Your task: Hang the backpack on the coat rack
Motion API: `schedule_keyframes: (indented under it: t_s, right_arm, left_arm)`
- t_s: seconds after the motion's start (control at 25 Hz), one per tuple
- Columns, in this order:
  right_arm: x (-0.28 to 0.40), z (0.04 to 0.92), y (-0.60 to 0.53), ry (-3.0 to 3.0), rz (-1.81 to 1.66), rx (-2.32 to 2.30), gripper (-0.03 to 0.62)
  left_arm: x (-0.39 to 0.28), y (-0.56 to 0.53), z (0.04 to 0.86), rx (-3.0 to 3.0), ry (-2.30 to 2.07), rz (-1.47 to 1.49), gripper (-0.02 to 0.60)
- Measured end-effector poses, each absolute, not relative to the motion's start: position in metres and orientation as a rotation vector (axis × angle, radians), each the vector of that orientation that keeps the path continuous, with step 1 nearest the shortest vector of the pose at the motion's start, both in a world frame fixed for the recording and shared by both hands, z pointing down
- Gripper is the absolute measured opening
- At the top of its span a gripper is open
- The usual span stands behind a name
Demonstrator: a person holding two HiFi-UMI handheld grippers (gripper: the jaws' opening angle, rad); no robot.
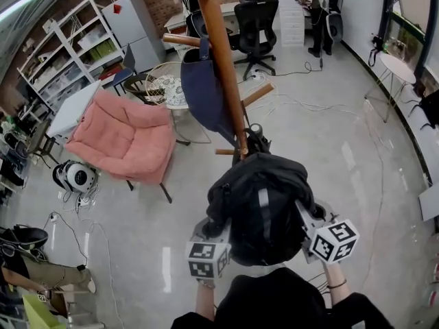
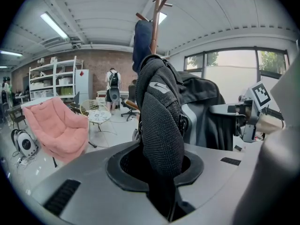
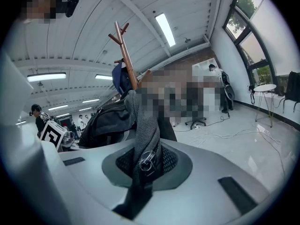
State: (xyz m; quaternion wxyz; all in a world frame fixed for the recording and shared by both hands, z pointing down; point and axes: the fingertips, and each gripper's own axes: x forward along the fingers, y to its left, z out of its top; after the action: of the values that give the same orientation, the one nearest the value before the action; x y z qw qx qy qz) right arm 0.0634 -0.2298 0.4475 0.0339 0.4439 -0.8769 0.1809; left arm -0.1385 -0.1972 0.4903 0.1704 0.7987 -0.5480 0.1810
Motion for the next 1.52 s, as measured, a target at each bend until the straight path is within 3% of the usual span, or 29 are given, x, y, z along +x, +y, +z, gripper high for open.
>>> schedule_keyframes:
  t_s: [1.52]
  right_arm:
    - [0.056, 0.521, -0.29, -2.649, 0.584, 1.298, 0.029]
  left_arm:
    - [-0.141, -0.243, 0.572, 2.108, -1.593, 0.532, 0.094]
